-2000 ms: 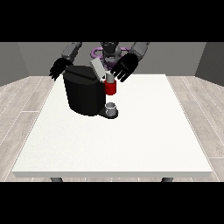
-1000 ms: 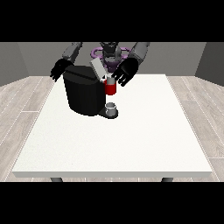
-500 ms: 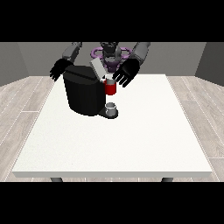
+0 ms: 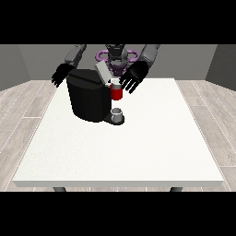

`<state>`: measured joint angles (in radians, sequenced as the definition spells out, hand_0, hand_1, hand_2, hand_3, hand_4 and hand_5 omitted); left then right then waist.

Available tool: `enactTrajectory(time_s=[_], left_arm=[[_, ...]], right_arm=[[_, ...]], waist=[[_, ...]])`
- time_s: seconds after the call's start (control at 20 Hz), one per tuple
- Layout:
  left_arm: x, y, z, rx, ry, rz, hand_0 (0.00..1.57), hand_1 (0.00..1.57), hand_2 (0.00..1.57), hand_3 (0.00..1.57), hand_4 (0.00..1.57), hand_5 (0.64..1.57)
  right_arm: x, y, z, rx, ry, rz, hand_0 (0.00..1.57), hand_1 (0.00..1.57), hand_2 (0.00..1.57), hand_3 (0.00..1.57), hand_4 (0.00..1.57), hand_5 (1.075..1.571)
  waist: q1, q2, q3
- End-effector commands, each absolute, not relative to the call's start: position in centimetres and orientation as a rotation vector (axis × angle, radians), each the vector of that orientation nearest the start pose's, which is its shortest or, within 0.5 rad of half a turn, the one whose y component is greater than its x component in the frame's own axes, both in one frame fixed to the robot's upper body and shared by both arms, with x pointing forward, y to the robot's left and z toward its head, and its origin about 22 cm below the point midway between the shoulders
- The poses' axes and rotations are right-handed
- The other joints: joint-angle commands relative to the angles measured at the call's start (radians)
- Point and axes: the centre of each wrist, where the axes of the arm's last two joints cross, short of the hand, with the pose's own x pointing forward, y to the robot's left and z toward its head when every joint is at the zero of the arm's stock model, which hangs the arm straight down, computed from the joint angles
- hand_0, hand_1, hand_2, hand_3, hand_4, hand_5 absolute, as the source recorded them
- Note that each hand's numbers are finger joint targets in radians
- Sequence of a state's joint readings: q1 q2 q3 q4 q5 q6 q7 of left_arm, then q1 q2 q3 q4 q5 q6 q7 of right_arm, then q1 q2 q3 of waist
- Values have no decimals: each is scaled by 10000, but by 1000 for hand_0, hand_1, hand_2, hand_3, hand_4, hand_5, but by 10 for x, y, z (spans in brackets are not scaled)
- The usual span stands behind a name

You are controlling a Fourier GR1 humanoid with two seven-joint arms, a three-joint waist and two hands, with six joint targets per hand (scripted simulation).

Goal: Insert the coffee pod into the coffee machine and close the lid

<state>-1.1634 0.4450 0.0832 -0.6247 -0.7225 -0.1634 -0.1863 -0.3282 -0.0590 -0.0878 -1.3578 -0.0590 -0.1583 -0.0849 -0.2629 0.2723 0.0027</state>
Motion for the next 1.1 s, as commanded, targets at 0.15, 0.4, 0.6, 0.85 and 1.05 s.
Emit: enactTrajectory(time_s=[0.15, 0.4, 0.6, 0.85, 1.05], left_arm=[[463, 247, 226, 7657, -16036, -11154, 0, 0, 0, 0, 0, 1571], [462, 248, 220, 7340, -16065, -11181, 0, 0, 0, 0, 0, 1571], [461, 252, 210, 7254, -15715, -10818, 0, 0, 0, 0, 0, 1571], [460, 260, 218, 7482, -15779, -10561, 0, 0, 0, 0, 0, 1571], [452, 256, 150, 5400, -15089, -9994, 0, 0, 0, 0, 0, 1571]], right_arm=[[322, -235, 29, -1263, -17155, -963, 0, 0, 0, 0, 338, 1571], [319, -226, 23, -1205, -17089, -1218, 0, 0, 0, 0, 424, 1571], [314, -236, 26, -953, -16691, -1060, 0, 0, 0, 0, 392, 1571], [299, -221, 6, -477, -16933, -1074, 0, 0, 0, 0, 387, 1571], [274, -236, -19, -1097, -15769, -1453, 0, 0, 0, 0, 424, 1571]], waist=[[120, -105, -23], [344, -481, -23], [78, -908, -26], [47, -1018, -24], [615, -2474, -28]])
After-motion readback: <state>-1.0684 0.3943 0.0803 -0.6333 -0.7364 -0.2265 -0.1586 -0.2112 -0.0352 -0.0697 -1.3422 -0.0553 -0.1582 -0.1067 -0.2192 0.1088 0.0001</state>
